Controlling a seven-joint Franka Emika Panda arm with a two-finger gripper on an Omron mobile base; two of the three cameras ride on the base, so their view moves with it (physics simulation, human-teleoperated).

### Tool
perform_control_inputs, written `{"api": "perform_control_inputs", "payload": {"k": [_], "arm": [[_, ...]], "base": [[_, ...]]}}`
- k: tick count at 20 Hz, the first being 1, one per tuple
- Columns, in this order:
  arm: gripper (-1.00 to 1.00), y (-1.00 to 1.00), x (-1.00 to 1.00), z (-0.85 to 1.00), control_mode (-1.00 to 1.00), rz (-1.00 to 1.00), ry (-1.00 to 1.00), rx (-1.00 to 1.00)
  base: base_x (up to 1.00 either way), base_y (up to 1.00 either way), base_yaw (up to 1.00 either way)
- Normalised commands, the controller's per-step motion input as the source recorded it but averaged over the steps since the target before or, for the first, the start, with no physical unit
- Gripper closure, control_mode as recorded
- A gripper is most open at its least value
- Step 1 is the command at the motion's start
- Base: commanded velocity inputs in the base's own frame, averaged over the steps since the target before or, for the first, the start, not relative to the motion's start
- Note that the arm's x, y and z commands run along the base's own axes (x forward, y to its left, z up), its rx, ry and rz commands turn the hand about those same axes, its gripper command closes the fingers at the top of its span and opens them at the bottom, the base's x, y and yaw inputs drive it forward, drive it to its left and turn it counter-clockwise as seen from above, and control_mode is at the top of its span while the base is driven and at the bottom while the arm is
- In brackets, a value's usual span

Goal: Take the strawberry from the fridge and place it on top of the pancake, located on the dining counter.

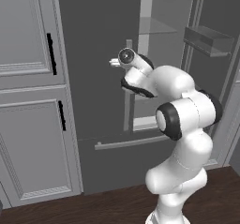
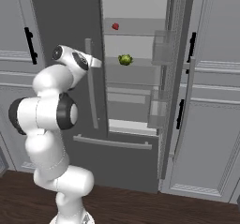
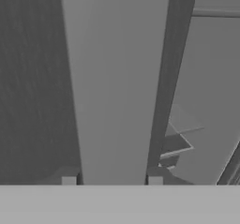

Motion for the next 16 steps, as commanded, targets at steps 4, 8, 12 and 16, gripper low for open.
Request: {"api": "perform_control_inputs", "payload": {"k": [4,8,12,16], "arm": [[1.00,0.31,-0.74,-0.01,-1.00,-0.33,0.00,0.00],[1.00,0.34,-0.80,0.00,-1.00,-0.31,-0.03,0.00],[1.00,0.33,-0.92,0.00,-1.00,-0.23,-0.08,0.00],[1.00,0.44,-0.89,-0.04,-1.00,-0.10,-0.06,0.00]], "base": [[0.00,0.00,0.00],[0.00,0.00,0.00],[0.00,0.00,0.00],[0.00,0.00,0.00]]}}
